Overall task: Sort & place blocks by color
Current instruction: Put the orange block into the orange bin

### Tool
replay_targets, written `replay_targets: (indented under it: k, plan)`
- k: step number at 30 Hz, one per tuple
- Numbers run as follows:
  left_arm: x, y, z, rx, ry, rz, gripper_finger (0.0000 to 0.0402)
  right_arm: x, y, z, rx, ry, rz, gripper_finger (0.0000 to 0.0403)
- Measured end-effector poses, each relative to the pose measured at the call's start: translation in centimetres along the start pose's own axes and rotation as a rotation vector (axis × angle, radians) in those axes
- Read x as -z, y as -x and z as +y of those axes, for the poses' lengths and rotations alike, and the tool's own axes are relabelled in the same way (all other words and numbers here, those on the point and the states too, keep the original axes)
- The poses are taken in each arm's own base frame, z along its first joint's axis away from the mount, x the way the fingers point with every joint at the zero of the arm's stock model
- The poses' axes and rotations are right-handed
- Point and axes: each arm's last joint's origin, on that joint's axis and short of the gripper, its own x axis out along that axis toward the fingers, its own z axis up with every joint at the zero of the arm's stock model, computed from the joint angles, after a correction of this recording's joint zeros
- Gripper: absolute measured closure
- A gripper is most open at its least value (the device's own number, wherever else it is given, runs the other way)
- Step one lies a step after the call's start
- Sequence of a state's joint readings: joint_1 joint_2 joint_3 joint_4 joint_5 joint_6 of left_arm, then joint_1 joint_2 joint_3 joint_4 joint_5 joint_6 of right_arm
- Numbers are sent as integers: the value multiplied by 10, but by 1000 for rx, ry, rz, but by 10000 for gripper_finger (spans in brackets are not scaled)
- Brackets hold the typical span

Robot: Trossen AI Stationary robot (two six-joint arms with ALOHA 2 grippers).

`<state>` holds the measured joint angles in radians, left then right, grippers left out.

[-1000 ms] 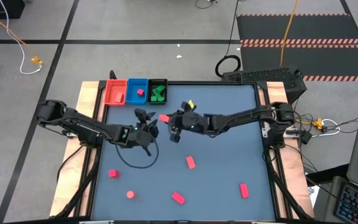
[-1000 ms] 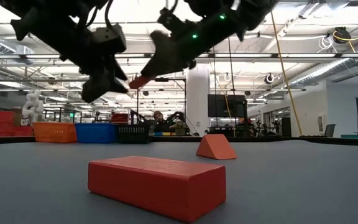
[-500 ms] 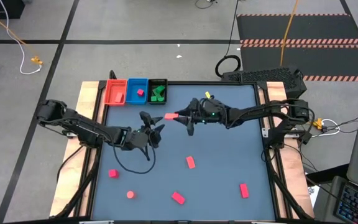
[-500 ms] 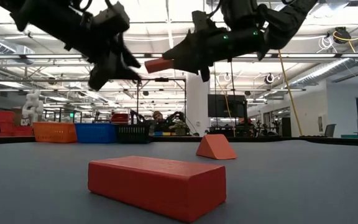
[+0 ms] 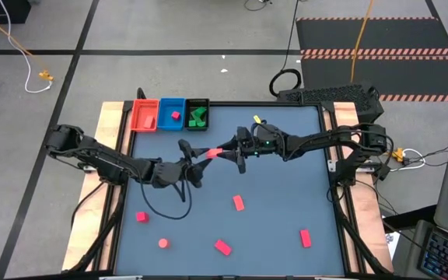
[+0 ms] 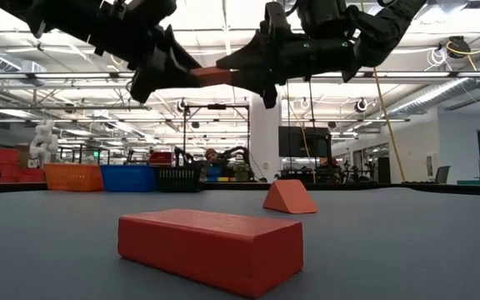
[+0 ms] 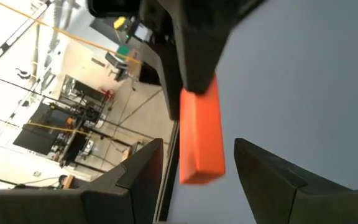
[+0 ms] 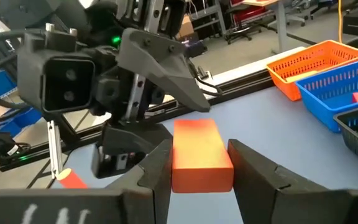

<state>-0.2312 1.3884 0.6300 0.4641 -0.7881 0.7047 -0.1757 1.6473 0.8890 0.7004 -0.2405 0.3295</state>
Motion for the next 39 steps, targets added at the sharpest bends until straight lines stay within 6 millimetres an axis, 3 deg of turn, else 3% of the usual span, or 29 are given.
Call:
replay_targets:
  k: [9,20,25,30,39]
  plan:
    - [-5,1,3,-18,44,-46,210,-1,0,1,-23,-16,-9,279]
    - [-6,1,1,19,24,-71,340,-2,0,3,-59,-49,-9,279]
    - [-5,1,1,14,29,-65,342,-3,0,3,-61,-53,-14,273]
    - [-4,2,2,-40,86,-12,344,-3,0,4,-53,-36,-25,241]
    - [6,7,5,-342,108,258,345,-2,-1,3,-14,-43,-17,189]
